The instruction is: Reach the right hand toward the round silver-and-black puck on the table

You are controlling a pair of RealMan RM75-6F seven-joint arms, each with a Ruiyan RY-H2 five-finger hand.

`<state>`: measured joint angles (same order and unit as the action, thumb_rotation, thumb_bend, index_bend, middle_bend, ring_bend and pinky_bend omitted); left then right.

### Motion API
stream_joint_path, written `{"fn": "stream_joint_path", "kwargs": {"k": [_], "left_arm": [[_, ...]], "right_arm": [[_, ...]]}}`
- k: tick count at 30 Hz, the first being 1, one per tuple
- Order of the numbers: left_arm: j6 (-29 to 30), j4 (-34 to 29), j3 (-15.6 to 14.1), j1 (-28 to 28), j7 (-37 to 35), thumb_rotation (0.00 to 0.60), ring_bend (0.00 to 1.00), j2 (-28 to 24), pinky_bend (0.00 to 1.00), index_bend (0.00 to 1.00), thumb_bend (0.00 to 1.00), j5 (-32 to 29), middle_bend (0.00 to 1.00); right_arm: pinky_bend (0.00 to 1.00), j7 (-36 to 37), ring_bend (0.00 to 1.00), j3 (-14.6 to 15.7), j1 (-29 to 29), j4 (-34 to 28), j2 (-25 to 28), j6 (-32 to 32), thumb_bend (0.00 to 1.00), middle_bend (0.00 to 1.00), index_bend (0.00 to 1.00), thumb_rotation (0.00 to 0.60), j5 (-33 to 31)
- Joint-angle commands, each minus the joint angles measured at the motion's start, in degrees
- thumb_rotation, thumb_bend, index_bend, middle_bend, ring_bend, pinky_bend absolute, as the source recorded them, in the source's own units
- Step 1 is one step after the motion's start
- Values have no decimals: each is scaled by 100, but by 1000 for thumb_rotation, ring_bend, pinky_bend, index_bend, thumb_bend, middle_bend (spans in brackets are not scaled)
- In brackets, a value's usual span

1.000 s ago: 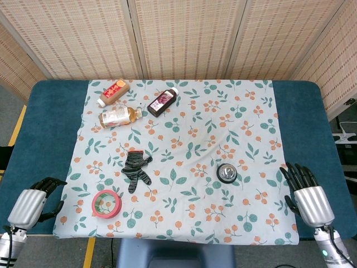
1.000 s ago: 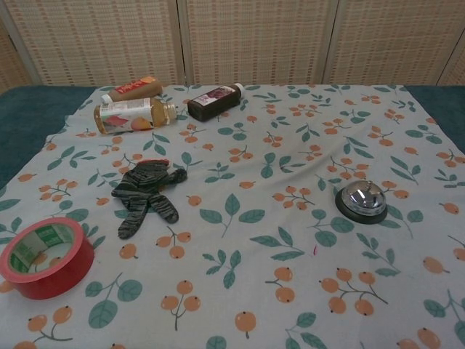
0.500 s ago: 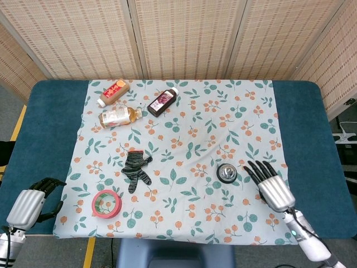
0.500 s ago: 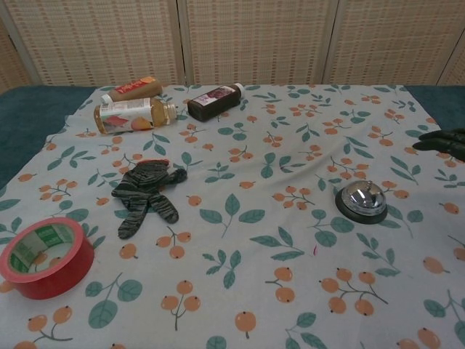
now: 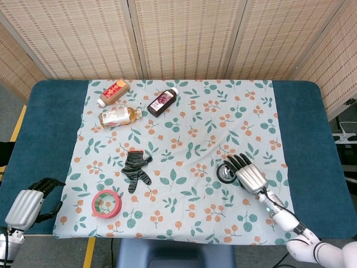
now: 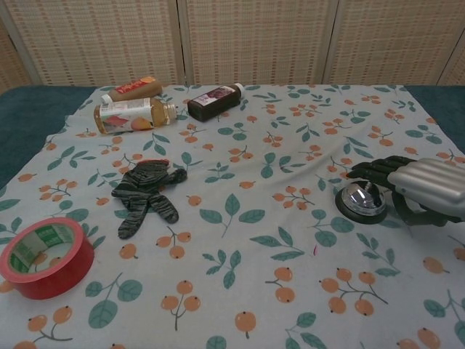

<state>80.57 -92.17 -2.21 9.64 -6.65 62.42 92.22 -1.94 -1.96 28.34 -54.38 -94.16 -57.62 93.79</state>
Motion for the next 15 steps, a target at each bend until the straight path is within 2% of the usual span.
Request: {"fn": "stream_joint_path", "kwargs": {"k": [1, 5, 8, 11, 15], "left_arm": [[2, 1, -1, -1, -7, 600, 214, -2, 354, 300, 388, 3, 290], [2, 4, -7, 0, -21, 600, 214, -6, 354, 300, 388, 14, 290], [3, -3, -11, 0, -20, 600, 215, -10, 354, 300, 388, 23, 290], [20, -6, -12, -4, -12, 600, 215, -9, 354, 300, 388, 37, 290], [36, -24, -12, -15, 2, 600, 214, -13, 354, 300, 389, 32, 290]], "right_arm": [[53, 292, 0, 88, 145, 392, -285, 30, 1000, 0, 0, 600, 13], [53, 287, 0, 163, 93, 465, -286, -258, 1000, 0, 0, 600, 80], [53, -8, 0, 163, -40, 281, -134, -719, 1000, 0, 0, 600, 140], [52, -494, 0, 156, -264, -100, 147, -1241, 1000, 0, 0, 600, 172], [52, -1163, 0, 238, -698, -915, 747, -1743, 1000, 0, 0, 600, 82]]}}
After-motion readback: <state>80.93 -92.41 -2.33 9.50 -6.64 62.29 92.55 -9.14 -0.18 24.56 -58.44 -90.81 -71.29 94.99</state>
